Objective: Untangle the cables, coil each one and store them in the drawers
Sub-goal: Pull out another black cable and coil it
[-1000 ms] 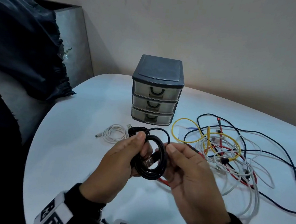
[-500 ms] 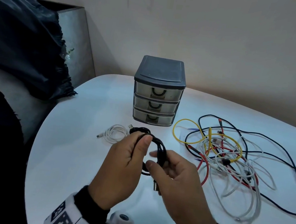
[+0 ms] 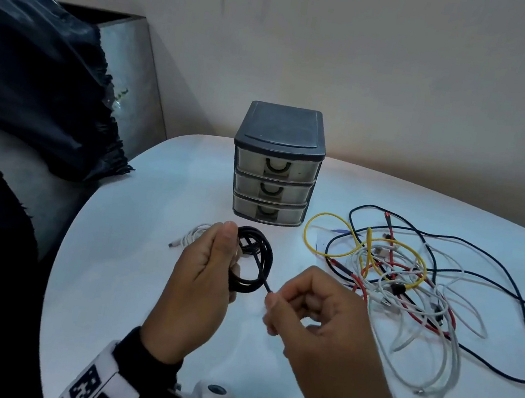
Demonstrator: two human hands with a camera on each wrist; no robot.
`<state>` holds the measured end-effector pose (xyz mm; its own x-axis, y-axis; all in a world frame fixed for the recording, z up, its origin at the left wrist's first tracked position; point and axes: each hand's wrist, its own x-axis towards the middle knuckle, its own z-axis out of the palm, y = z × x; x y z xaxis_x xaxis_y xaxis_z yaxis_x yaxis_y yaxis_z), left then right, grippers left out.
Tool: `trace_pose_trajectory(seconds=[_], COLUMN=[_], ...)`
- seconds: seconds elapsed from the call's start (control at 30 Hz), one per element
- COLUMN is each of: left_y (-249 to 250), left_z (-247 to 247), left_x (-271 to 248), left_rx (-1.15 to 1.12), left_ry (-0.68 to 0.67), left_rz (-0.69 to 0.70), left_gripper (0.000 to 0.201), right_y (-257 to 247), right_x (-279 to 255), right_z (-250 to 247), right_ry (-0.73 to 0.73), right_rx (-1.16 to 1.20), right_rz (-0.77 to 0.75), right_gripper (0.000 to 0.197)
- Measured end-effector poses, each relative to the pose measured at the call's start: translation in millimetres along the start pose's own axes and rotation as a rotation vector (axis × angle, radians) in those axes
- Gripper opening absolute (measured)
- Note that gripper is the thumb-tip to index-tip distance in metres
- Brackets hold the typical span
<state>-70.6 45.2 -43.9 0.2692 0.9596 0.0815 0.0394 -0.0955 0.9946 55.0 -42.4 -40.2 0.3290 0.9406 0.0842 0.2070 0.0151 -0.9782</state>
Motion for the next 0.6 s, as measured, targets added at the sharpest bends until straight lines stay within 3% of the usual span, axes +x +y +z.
trace_pose_trajectory(seconds=[0.13,0.23,0.4,0.5,0.6], left_y=[1,-3,-11,-19,-24], left_z=[4,4,-2,-8,-8], left_x=[-4,-1,7,9,8], left_rx=[-0.117,-0.173,0.024,0.122,0.135], left_ry=[-0.101,-0.125,-0.085,-0.059,-0.076], left_rz=[0.026,0.017,-0.103,-0.139,-0.177], left_gripper=[0.043,0.046,0.034,0.017,0.02], right_y=[11,11,16,22,22], right_x=[13,17,19,21,26], right_z=[-8,-8,-3,1,3], right_ry=[-0.089,-0.102,0.091,0.161,0.207], right_rx=[0.223,0.365,0.37,0.315,0.352], right_rz=[0.252,0.282,0.221,0.262,0.325], right_gripper=[0.022,0.023,0.019,0.019,0.018])
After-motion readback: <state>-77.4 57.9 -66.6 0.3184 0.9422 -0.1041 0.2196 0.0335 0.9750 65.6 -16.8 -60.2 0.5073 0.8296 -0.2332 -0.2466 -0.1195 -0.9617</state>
